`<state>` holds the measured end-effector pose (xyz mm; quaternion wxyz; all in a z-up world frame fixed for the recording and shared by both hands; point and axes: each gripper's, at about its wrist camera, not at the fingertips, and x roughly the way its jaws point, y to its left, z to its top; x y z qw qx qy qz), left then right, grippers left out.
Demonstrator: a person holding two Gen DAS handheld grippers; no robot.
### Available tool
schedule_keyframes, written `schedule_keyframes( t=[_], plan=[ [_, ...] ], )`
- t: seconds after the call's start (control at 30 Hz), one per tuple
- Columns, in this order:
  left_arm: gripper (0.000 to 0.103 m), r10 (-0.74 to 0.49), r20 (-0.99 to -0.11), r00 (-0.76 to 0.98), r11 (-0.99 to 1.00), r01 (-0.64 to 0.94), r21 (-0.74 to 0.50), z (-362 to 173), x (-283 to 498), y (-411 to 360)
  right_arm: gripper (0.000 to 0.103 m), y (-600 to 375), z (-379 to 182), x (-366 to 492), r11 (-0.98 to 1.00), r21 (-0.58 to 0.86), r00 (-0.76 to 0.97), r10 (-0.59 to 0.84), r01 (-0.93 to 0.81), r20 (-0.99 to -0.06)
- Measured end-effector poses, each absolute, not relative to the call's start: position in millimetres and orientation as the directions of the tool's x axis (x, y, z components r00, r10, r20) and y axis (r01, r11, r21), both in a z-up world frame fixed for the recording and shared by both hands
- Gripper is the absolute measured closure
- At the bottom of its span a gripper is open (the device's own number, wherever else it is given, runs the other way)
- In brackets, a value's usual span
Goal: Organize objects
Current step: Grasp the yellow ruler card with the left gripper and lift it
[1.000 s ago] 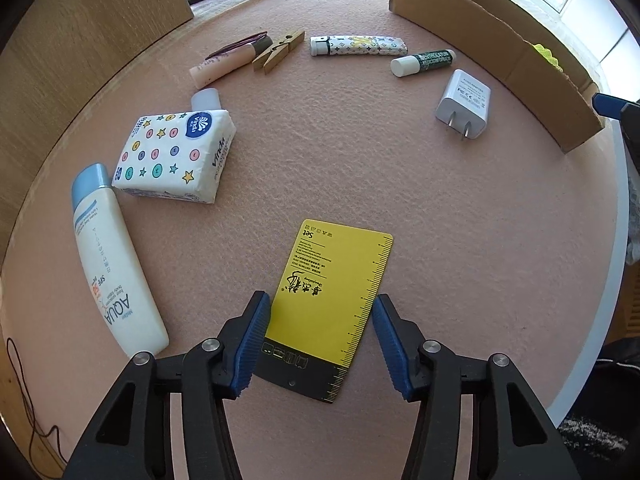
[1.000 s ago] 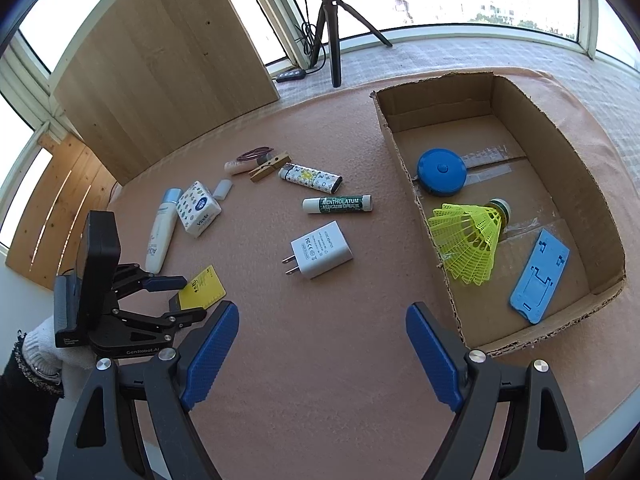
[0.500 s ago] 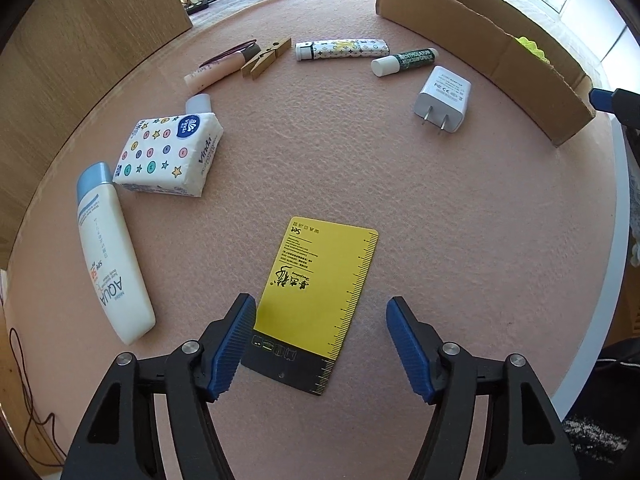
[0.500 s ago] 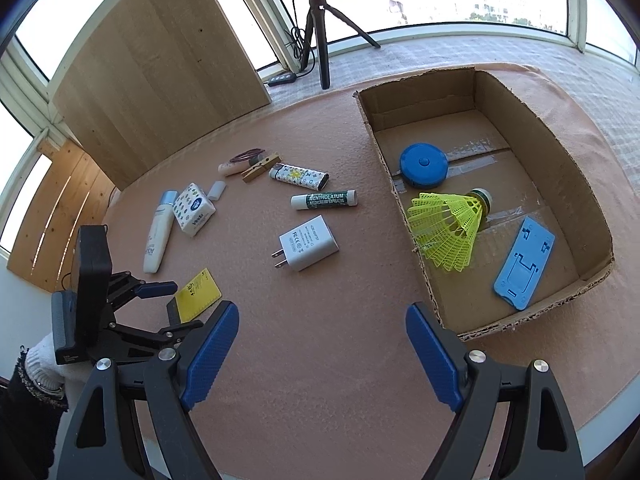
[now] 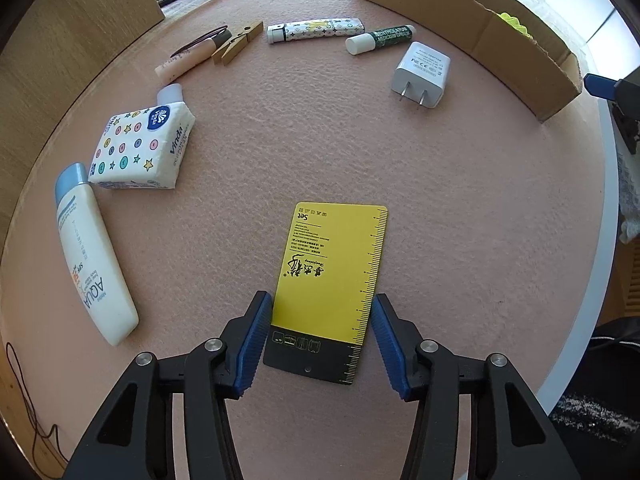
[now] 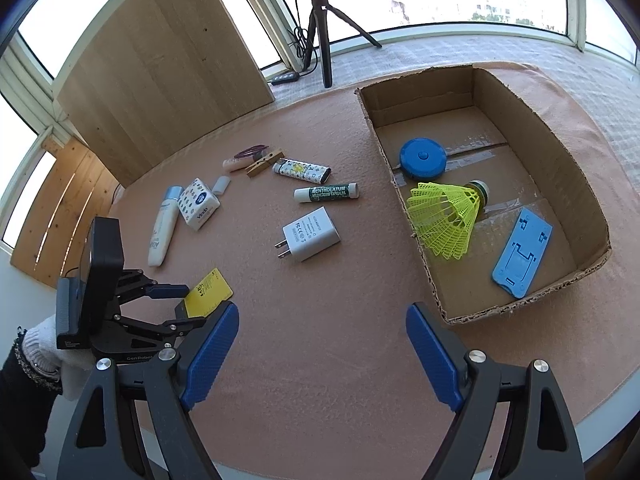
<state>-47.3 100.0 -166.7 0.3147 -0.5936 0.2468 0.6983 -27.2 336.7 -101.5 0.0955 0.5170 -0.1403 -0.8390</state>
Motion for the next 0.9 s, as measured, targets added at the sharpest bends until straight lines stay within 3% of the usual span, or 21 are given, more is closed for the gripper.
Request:
schedule_keyframes(
  t=[0.4,0.63,0.9],
  plan=[
    [0.048,0.250,-0.953,-0.173,-0.708,-0.704,-0.058,-111,-23,137,0.020,357,-98,-20,-0.949,0.316,-0.465,-0.280,-0.001,-0.840],
    [0.048,0.323,-0.922,-0.215,-0.690,-0.720,-0.074,-97,-88,198,0.020,377,-96,-14,-0.950,0.312,-0.478,-0.263,-0.024,-0.838],
    [0.048,0.369,-0.897,-0.243,-0.646,-0.761,-0.059,-79,-109,268,0.020,402,-93,-9,-0.954,0.293,-0.499,-0.224,-0.064,-0.837]
  ],
)
